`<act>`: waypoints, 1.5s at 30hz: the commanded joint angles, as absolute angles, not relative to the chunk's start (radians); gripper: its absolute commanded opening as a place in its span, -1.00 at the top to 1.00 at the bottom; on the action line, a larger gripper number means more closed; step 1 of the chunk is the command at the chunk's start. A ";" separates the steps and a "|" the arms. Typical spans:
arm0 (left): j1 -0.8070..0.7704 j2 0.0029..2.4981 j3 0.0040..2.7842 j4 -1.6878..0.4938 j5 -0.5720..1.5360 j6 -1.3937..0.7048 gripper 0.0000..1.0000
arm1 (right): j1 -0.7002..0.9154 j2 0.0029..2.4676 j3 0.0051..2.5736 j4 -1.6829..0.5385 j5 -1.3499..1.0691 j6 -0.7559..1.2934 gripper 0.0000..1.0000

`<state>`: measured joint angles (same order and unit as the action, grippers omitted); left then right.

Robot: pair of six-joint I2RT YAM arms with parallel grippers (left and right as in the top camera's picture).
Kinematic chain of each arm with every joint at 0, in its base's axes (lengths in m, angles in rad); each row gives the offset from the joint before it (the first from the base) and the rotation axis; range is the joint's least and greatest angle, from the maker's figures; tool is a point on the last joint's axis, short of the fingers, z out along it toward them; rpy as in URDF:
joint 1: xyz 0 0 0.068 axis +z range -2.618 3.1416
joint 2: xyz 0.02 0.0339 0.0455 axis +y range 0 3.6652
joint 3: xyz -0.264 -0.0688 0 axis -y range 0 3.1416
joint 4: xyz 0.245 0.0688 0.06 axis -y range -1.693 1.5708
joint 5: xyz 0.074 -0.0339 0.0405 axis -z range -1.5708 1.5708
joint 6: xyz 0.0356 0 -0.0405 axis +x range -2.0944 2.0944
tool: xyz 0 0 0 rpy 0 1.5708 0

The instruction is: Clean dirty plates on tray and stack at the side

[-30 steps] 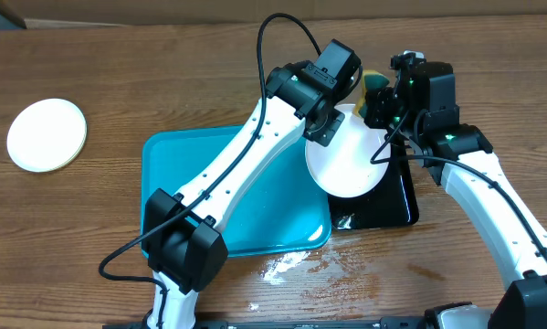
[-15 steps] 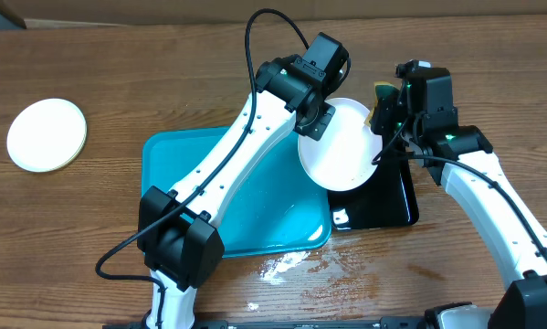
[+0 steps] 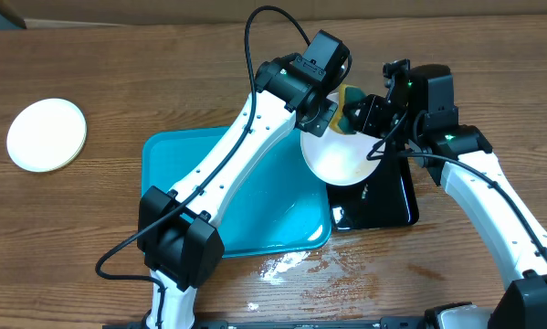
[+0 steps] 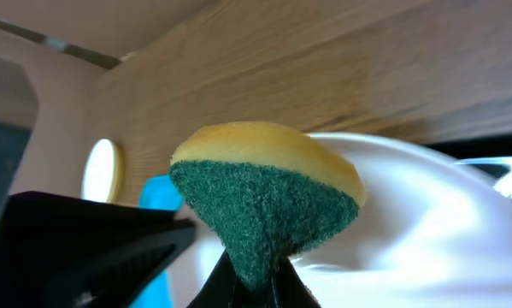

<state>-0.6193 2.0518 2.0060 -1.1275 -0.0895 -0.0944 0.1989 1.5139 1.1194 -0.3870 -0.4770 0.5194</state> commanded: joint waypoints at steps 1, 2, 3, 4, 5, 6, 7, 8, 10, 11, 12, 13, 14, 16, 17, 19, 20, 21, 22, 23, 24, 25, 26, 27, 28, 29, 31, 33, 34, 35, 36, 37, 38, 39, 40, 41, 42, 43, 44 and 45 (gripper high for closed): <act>-0.615 2.054 2.028 -1.095 0.003 -0.105 0.92 | 0.205 1.517 1.118 -0.383 -0.544 0.633 0.93; -0.615 2.054 2.028 -1.080 0.028 -0.111 0.92 | 0.209 1.517 1.118 -0.388 -0.545 0.656 0.93; -0.614 2.054 2.028 -1.069 0.050 -0.113 0.92 | 0.214 1.517 1.118 -0.395 -0.544 0.677 0.93; -0.614 2.054 2.028 -1.059 0.073 -0.113 0.92 | 0.217 1.517 1.118 -0.398 -0.544 0.683 0.92; -0.612 2.054 2.028 -1.050 0.097 -0.113 0.92 | 0.220 1.517 1.118 -0.398 -0.544 0.686 0.93; -0.611 2.054 2.028 -1.046 0.113 -0.113 0.92 | 0.222 1.517 1.118 -0.398 -0.544 0.686 0.93; -0.609 2.054 2.028 -1.042 0.142 -0.113 0.92 | 0.224 1.517 1.118 -0.398 -0.544 0.686 0.93; -0.606 2.054 2.028 -1.039 0.163 -0.113 0.92 | 0.228 1.517 1.118 -0.398 -0.542 0.686 0.93; -0.599 2.054 2.028 -1.038 0.203 -0.113 0.92 | 0.235 1.517 1.118 -0.395 -0.529 0.685 0.92; -0.595 2.054 2.028 -1.036 0.212 -0.115 0.92 | 0.241 1.517 1.118 -0.390 -0.522 0.685 0.92; -0.593 2.054 2.028 -1.036 0.212 -0.116 0.92 | 0.242 1.517 1.118 -0.390 -0.517 0.685 0.93; -0.591 2.054 2.028 -1.036 0.212 -0.116 0.92 | 0.246 1.517 1.118 -0.388 -0.509 0.681 0.92; -0.589 2.054 2.028 -1.036 0.212 -0.116 0.92 | 0.247 1.517 1.118 -0.387 -0.501 0.678 0.92; -0.587 2.054 2.028 -1.036 0.212 -0.116 0.92 | 0.249 1.517 1.118 -0.388 -0.483 0.673 0.92; -0.588 2.054 2.028 -1.036 0.212 -0.116 0.92 | 0.249 1.517 1.118 -0.387 -0.478 0.673 0.92; -0.588 2.054 2.028 -1.035 0.211 -0.116 0.92 | 0.249 1.517 1.118 -0.387 -0.472 0.657 0.92; -0.587 2.054 2.028 -1.034 0.207 -0.115 0.92 | 0.249 1.517 1.118 -0.387 -0.472 0.650 0.92; -0.587 2.054 2.028 -1.034 0.196 -0.115 0.92 | 0.247 1.517 1.118 -0.383 -0.473 0.635 0.93; -0.587 2.054 2.028 -1.032 0.175 -0.115 0.92 | 0.246 1.517 1.119 -0.378 -0.487 0.608 0.92; -0.587 2.054 2.028 -1.029 0.142 -0.115 0.92 | 0.245 1.517 1.119 -0.370 -0.519 0.576 0.93; -0.587 2.054 2.028 -1.026 0.111 -0.115 0.92 | 0.245 1.517 1.121 -0.367 -0.556 0.558 0.93; -0.587 2.054 2.028 -1.020 0.072 -0.115 0.92 | 0.245 1.514 1.125 -0.368 -0.580 0.548 0.93; -0.588 2.054 2.028 -1.017 0.035 -0.115 0.92 | 0.245 1.510 1.127 -0.372 -0.582 0.540 0.93; -0.588 2.053 2.028 -1.016 0.006 -0.115 0.92 | 0.245 1.504 1.127 -0.375 -0.581 0.533 0.93; -0.588 2.053 2.028 -1.015 -0.023 -0.115 0.92 | 0.245 1.497 1.127 -0.384 -0.577 0.513 0.93; -0.588 2.053 2.028 -1.013 -0.051 -0.115 0.92 | 0.245 1.487 1.127 -0.410 -0.557 0.496 0.93; -0.588 2.053 2.028 -1.011 -0.099 -0.114 0.92 | 0.245 1.475 1.127 -0.471 -0.499 0.493 0.93; -0.590 2.053 2.028 -1.005 -0.152 -0.112 0.92 | 0.245 1.470 1.127 -0.567 -0.420 0.463 0.93; -0.592 2.053 2.028 -1.002 -0.170 -0.112 0.92 | 0.245 1.470 1.127 -0.604 -0.386 0.462 0.93; -0.595 2.052 2.028 -1.000 -0.197 -0.112 0.92 | 0.245 1.470 1.127 -0.653 -0.343 0.463 0.93; -0.597 2.051 2.028 -0.998 -0.222 -0.112 0.92 | 0.245 1.470 1.127 -0.704 -0.297 0.463 0.93; -0.599 2.049 2.028 -0.997 -0.249 -0.112 0.92 | 0.245 1.470 1.127 -0.764 -0.245 0.463 0.93; -0.603 2.046 2.028 -0.994 -0.276 -0.112 0.92 | 0.245 1.470 1.127 -0.801 -0.213 0.463 0.93; -0.609 2.043 2.028 -0.991 -0.301 -0.112 0.92 | 0.245 1.470 1.127 -0.844 -0.175 0.463 0.92; -0.617 2.039 2.028 -0.986 -0.340 -0.112 0.92 | 0.245 1.470 1.126 -0.891 -0.129 0.463 0.93; -0.624 2.036 2.028 -0.984 -0.358 -0.112 0.92 | 0.245 1.470 1.124 -0.917 -0.101 0.463 0.93; -0.632 2.030 2.028 -0.982 -0.384 -0.112 0.92 | 0.245 1.470 1.120 -0.939 -0.073 0.463 0.92; -0.640 2.025 2.028 -0.981 -0.402 -0.113 0.92 | 0.245 1.470 1.116 -0.956 -0.047 0.463 0.93; -0.653 2.017 2.028 -0.980 -0.434 -0.115 0.92 | 0.245 1.472 1.111 -0.969 -0.023 0.464 0.93; -0.669 2.009 2.028 -0.978 -0.478 -0.123 0.92 | 0.245 1.472 1.104 -0.978 0.002 0.463 0.92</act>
